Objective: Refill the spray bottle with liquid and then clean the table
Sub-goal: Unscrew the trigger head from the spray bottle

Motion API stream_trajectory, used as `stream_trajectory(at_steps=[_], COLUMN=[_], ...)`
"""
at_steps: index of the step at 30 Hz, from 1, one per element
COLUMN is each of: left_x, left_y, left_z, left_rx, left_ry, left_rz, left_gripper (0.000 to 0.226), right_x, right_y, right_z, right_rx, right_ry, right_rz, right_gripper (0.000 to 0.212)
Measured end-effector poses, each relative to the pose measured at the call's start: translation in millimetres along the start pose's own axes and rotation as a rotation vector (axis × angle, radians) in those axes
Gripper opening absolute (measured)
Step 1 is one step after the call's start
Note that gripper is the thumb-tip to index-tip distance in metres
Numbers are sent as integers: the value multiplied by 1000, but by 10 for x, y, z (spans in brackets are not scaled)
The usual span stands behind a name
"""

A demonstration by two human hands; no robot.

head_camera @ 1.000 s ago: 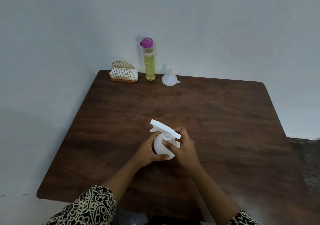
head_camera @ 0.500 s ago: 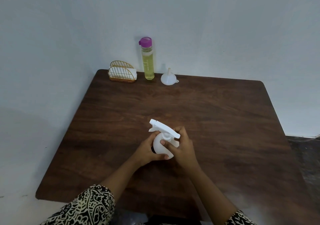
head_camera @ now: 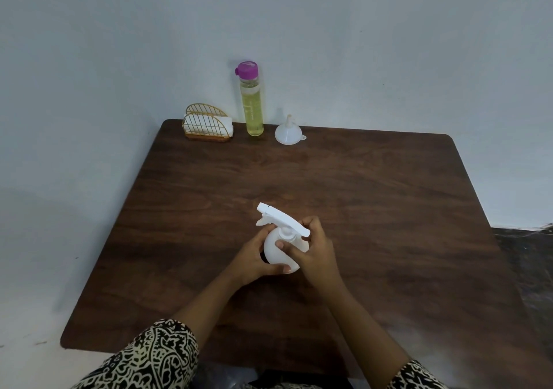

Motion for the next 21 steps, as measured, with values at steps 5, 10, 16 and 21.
stream_trajectory(at_steps=[5, 10, 16, 21], left_x=[-1, 42, 30, 1], left_y=[15, -4, -8, -5], left_z=[10, 26, 13, 2], left_rx=[21, 10, -2, 8], left_ry=[2, -2, -4, 8], left_rz=[-2, 8, 8, 8], left_gripper=[82, 80, 80, 78], right_x=[142, 57, -37, -24], right_y=[-95, -48, 34, 43], right_z=[106, 108, 79, 98], right_rx=[-188, -62, 83, 15], right_ry=[-35, -40, -13, -15], right_rz=[-62, -70, -56, -103], right_gripper=[41, 62, 31, 29])
Point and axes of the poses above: each hand's wrist, its own z-axis away from the middle knuckle, its own y-axis out of the back of the hand, x = y × z, the point moved 10 cm from there along -z, towards the middle knuckle, and after that the axes turned 7 degrees about x, right-handed, at the moved point
